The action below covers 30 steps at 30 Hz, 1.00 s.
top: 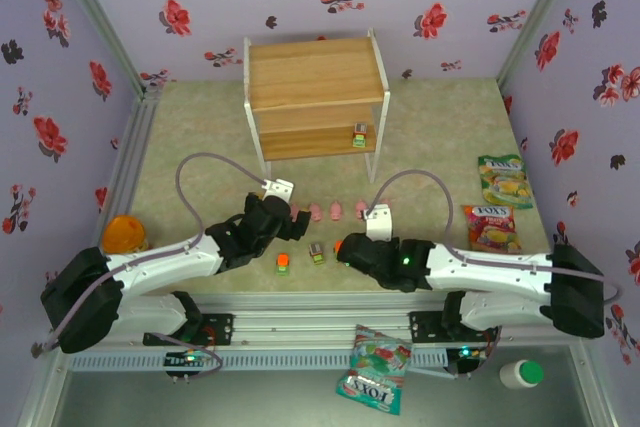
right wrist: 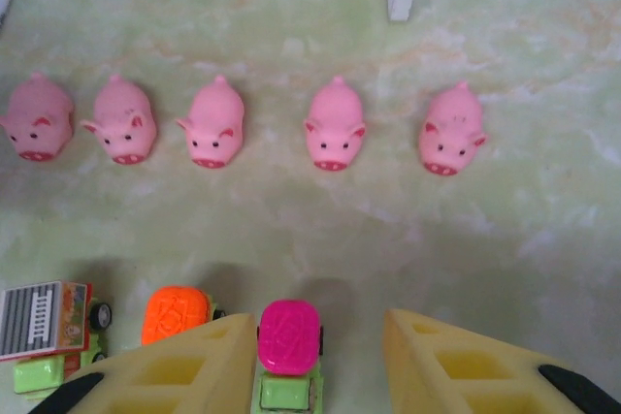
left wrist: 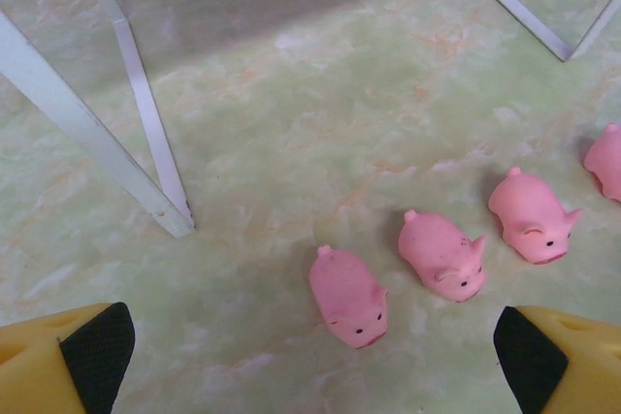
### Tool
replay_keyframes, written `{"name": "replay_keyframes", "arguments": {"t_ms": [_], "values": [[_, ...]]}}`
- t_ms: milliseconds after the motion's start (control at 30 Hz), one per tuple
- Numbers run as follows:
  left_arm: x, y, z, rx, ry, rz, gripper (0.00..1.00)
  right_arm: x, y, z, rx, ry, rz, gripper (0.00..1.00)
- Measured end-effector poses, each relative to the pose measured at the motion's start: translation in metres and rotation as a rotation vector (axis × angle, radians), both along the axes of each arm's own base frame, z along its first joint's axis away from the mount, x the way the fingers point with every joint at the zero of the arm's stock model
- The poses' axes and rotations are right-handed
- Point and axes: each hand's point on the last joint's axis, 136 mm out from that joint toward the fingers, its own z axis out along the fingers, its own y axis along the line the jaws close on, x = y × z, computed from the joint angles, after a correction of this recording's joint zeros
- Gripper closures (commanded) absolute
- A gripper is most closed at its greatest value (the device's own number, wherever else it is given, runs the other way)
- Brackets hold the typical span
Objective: Place and organize the plastic toys onto the shelf
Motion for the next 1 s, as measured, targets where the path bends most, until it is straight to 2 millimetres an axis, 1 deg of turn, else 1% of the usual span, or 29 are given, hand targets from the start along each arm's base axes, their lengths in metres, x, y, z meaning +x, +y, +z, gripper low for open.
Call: {"name": "replay_keyframes", "arguments": {"t_ms": [133,200,400,533,800,1000], "values": [[0.000,0.000,-0.002,0.005,0.006,-0.002,0.00,-0.005,0.003,-0.016,0.000,0.045,-0.005,0.60],[0.000,-0.001,-0.003,0.007,0.007,-0.002,0.00,-0.008,0.003,-0.023,0.002,0.068,-0.004,0.58],[0.001,-0.003,-0.001,0.004,0.005,-0.003,0.00,-0.014,0.007,-0.042,-0.002,0.121,-0.002,0.57],[0.001,-0.005,-0.001,0.002,0.009,-0.008,0.00,-0.018,0.009,-0.047,0.014,0.137,-0.005,0.55],[0.001,-0.005,-0.002,0.005,0.011,-0.008,0.00,-0.021,0.009,-0.061,0.015,0.162,-0.019,0.53],[0.001,-0.005,-0.002,0.005,0.011,-0.008,0.00,-0.022,0.012,-0.070,0.009,0.177,-0.016,0.52]]}}
